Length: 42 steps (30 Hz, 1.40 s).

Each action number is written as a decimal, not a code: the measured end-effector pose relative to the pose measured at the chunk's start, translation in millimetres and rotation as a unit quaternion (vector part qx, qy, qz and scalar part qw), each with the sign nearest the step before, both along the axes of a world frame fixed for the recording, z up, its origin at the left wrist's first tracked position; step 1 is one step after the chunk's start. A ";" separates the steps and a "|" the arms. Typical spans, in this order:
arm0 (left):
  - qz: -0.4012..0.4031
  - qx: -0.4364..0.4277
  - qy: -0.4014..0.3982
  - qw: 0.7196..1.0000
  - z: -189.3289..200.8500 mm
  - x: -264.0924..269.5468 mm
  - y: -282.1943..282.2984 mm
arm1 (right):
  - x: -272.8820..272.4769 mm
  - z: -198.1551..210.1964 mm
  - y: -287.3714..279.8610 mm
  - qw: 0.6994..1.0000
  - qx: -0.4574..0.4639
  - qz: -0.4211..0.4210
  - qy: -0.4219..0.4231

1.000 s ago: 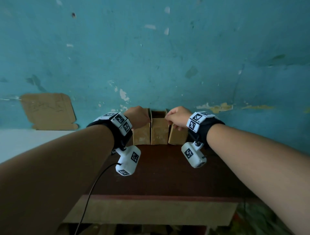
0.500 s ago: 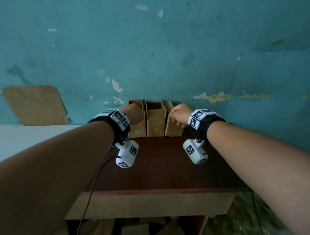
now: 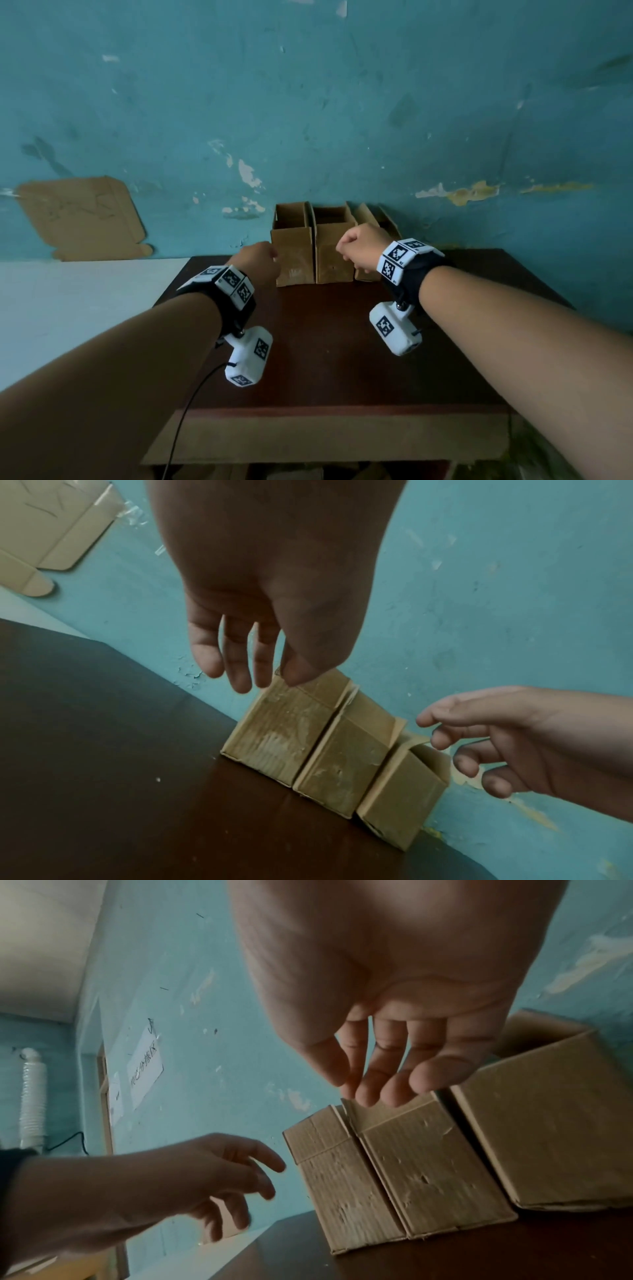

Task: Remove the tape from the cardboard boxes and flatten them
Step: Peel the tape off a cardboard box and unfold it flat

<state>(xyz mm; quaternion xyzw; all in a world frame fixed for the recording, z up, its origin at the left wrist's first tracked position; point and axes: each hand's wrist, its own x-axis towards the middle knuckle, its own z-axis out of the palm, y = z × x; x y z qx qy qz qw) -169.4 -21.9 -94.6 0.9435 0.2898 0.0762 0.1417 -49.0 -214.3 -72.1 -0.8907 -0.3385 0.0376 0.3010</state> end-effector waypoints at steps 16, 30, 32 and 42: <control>0.017 0.049 -0.065 0.997 -3.2 26.7 1.5 | 34.3 -22.0 -30.5 0.992 0.005 -0.085 0.096; 0.022 0.017 -0.207 0.978 46.4 -28.2 -11.7 | -38.4 6.8 -0.8 0.994 0.055 -0.004 0.095; 0.015 0.018 -0.210 0.977 57.6 -38.7 -18.3 | -47.6 15.9 -4.1 0.996 0.053 -0.006 0.078; -0.067 -0.031 -0.276 0.958 104.9 -69.2 -78.2 | -103.9 40.0 -5.7 0.985 0.164 -0.026 0.037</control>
